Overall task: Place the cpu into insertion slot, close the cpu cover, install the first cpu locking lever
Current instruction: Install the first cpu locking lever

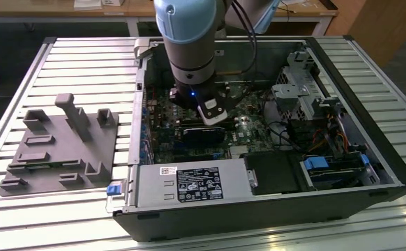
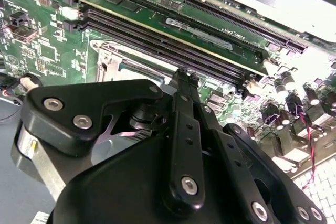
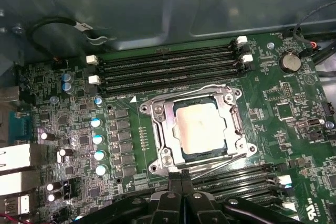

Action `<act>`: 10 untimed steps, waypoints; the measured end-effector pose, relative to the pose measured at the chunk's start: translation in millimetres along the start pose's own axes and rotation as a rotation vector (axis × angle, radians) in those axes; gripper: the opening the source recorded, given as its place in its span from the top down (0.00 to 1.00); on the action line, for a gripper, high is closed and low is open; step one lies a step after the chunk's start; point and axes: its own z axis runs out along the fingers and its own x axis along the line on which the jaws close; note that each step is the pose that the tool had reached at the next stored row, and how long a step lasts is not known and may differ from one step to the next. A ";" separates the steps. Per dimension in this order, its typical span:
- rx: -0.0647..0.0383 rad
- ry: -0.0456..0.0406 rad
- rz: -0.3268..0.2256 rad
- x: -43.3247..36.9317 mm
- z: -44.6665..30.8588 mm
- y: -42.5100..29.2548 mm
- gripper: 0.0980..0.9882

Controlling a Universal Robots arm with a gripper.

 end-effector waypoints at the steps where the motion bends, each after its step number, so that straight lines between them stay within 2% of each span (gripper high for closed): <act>1: -0.002 0.0002 0.001 0.4 0.7 -0.4 0.99; 10: -0.020 0.0029 0.006 5.2 7.1 -4.0 0.99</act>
